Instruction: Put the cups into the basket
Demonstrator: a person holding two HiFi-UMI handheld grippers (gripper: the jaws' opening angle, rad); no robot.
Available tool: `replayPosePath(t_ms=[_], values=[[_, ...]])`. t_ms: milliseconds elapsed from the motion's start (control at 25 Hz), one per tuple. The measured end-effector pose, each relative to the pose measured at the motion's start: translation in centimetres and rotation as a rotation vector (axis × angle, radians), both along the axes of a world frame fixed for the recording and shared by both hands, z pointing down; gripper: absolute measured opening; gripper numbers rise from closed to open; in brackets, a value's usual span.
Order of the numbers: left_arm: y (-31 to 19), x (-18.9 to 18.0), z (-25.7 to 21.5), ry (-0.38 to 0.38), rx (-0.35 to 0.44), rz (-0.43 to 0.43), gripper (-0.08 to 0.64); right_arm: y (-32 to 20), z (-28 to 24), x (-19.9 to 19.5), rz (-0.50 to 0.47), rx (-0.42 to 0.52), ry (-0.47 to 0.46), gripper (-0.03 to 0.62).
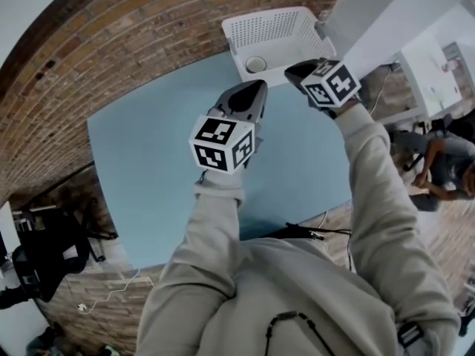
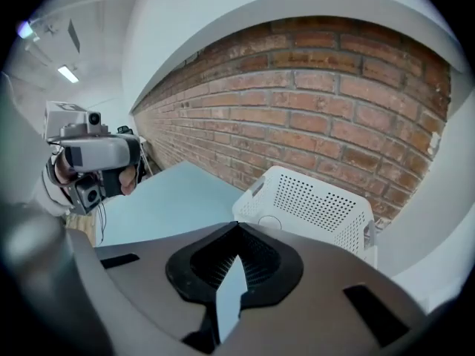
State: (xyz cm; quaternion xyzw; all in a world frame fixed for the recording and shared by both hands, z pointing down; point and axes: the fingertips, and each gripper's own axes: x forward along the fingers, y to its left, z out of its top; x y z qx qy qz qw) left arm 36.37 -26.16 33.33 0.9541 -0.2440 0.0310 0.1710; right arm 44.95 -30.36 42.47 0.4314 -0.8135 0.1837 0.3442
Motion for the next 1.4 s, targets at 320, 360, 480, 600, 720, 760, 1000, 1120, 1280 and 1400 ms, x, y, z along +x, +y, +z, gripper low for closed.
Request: replayPosePath(t_ms=[320, 360, 480, 600, 720, 760, 1000, 1120, 1280, 1400], values=[[2.7, -1.4, -3.1, 0.023, 0.038, 0.012, -0.003, 5.3, -8.2, -2.9, 0.078, 0.198, -0.292, 0.009], [2.9, -1.5, -3.5, 0.025, 0.041, 0.011, -0.003, 5.8, -9.4, -3.2, 0.084, 0.234, -0.334, 0.009], [3.7, -1.6, -5.0, 0.025, 0.063, 0.006, -0.003, 7.0, -12.1, -4.2, 0.103, 0.32, -0.429, 0.009], [3.5, -2.5, -7.1, 0.02, 0.11, -0.01, -0.003, 7.3, -14.4, -5.2, 0.123, 0.386, -0.488, 0.009], [2.9, -4.0, -8.3, -0.005, 0.141, -0.042, -0.003, 7.0, -15.6, -6.2, 0.129, 0.43, -0.535, 0.009], [2.9, -4.5, -8.4, -0.014, 0.149, -0.053, -0.003, 7.0, -15.7, -6.4, 0.129, 0.437, -0.544, 0.009], [1.9, -7.8, -9.1, 0.03, 0.191, -0.128, -0.003, 6.6, -18.1, -7.8, 0.15, 0.505, -0.522, 0.009], [1.9, -8.3, -8.7, 0.018, 0.189, -0.128, -0.003, 6.4, -18.0, -8.4, 0.146, 0.49, -0.532, 0.008], [1.6, -9.3, -9.3, 0.042, 0.19, -0.137, -0.003, 6.1, -17.5, -10.2, 0.089, 0.465, -0.506, 0.008], [1.9, -9.9, -9.4, 0.039, 0.194, -0.135, -0.003, 6.1, -17.2, -11.2, 0.073, 0.455, -0.516, 0.008]])
